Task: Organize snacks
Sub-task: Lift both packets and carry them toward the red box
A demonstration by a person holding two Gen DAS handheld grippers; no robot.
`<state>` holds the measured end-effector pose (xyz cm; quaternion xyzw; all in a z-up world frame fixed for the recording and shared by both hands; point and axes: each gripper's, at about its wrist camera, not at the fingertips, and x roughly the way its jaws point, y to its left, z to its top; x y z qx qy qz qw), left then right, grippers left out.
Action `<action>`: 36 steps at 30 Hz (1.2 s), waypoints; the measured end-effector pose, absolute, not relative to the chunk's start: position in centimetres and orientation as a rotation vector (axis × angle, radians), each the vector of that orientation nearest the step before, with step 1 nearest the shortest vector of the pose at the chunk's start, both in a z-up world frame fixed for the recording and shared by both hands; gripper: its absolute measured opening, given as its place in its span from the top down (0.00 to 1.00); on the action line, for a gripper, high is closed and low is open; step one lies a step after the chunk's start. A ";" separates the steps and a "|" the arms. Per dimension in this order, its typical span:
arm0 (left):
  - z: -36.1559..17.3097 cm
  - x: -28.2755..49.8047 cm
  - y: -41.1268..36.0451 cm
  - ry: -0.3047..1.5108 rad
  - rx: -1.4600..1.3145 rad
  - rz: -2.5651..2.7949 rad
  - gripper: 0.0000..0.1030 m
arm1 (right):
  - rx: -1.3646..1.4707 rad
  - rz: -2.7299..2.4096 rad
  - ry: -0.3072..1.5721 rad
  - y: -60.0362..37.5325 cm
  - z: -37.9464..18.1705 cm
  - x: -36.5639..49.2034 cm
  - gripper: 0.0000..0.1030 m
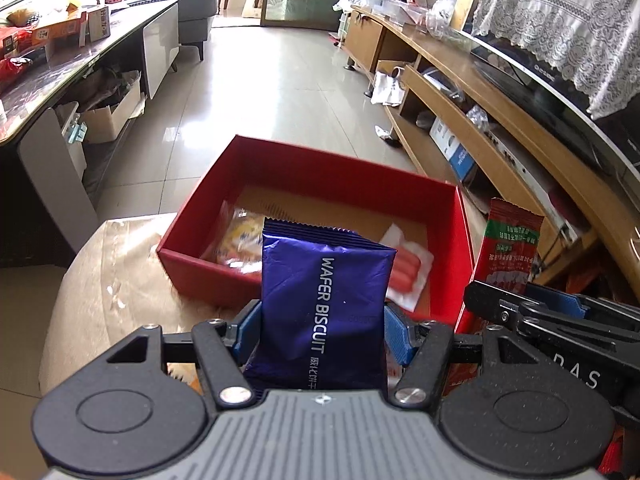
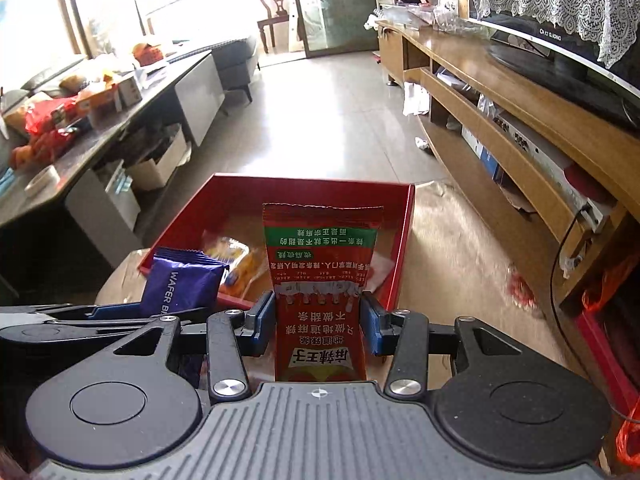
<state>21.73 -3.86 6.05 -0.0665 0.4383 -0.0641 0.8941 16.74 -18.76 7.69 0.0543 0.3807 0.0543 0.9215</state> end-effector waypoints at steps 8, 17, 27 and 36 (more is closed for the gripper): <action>6.0 24.4 -4.4 0.893 -0.132 -0.113 0.43 | 0.117 0.108 0.771 -19.1 7.8 19.2 0.50; 5.0 27.7 -4.9 0.882 -0.101 -0.085 0.43 | 0.125 0.110 0.772 -19.4 6.9 22.2 0.50; 1.7 31.1 -5.3 0.919 -0.075 -0.059 0.43 | 0.159 0.113 0.804 -19.7 3.8 25.1 0.50; -0.6 32.3 -5.4 0.954 -0.070 -0.038 0.43 | 0.165 0.116 0.844 -19.8 1.8 26.3 0.50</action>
